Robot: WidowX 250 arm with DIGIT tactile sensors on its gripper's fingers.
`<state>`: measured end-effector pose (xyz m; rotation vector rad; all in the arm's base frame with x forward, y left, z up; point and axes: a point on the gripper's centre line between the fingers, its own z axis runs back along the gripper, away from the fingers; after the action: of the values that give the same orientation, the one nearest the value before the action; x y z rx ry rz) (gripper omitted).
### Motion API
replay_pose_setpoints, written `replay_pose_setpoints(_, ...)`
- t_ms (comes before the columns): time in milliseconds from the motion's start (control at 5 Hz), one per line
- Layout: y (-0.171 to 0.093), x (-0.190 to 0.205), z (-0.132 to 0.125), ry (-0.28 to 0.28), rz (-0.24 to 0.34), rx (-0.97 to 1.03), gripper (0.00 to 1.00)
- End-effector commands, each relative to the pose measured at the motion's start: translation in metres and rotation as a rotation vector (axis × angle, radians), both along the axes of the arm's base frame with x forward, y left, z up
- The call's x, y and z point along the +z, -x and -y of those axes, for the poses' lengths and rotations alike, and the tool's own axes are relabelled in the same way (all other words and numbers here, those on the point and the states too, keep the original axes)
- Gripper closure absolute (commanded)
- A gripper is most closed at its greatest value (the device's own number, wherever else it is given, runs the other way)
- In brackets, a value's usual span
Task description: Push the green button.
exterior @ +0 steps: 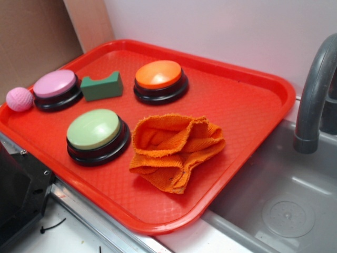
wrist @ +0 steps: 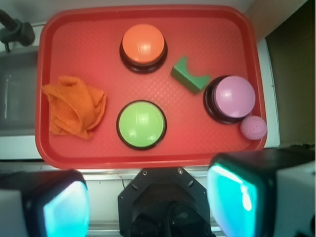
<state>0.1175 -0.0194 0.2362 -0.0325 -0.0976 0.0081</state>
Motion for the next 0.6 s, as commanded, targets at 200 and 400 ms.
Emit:
replay_pose_setpoints(200,-0.024,-0.11,0.014,-0.109,0.062,-0.211,0.0)
replay_pose_setpoints(400,-0.031,-0.13,0.006,-0.078,0.021,-0.188,0.0)
